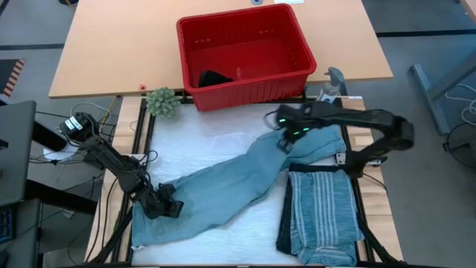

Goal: Fold Laundry from Bin
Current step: Fold the light blue denim pants

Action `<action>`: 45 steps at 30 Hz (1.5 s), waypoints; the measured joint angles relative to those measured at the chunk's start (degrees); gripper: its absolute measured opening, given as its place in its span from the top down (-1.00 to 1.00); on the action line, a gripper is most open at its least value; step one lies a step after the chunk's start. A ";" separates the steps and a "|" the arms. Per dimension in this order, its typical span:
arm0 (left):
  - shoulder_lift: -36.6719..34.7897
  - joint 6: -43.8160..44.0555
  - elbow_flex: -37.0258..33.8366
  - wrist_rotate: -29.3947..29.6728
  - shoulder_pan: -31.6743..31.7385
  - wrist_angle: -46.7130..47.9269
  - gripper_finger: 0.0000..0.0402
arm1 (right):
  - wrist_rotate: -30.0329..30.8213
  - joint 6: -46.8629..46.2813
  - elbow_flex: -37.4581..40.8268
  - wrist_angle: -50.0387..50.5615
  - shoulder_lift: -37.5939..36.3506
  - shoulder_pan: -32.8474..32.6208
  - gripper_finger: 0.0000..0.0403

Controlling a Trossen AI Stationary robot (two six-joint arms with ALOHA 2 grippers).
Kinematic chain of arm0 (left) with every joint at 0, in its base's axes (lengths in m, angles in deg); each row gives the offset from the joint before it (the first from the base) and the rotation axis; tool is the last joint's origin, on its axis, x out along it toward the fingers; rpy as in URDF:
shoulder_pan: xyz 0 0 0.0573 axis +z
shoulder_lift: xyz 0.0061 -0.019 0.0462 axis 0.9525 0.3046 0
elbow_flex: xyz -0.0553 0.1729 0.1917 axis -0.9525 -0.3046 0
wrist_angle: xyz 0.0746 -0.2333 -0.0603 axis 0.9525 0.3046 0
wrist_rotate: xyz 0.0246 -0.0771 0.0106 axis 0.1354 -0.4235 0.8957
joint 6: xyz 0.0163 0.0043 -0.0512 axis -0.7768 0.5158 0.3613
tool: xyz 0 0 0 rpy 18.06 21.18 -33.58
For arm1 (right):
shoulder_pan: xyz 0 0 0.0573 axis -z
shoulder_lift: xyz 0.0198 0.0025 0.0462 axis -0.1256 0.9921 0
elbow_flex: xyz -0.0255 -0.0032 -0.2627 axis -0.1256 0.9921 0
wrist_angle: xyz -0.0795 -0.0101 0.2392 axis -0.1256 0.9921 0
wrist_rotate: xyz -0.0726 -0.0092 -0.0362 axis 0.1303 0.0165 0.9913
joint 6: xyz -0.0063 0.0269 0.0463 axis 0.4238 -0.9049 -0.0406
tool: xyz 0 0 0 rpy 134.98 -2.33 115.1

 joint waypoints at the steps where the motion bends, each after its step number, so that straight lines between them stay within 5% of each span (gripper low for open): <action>1: 0.00 0.00 0.01 0.52 -0.03 -0.09 0.99 | 0.44 -3.66 2.82 1.11 -3.05 1.18 0.63; 9: 0.28 -1.09 -0.48 6.74 0.03 -3.58 0.99 | 3.32 -22.67 24.07 1.68 -22.82 11.64 0.08; 16: 0.28 -2.74 -0.50 4.07 0.25 -3.37 0.99 | 11.13 -23.84 27.58 2.18 -28.08 22.64 -0.24; 29: 0.28 -2.97 -0.55 4.01 0.27 -3.85 0.99 | 15.62 -23.00 27.58 2.80 -19.58 37.67 -0.22; 45: 0.31 -4.07 -0.64 4.86 0.23 -4.44 0.99 | 14.14 -20.04 27.58 3.93 -3.59 45.85 -0.22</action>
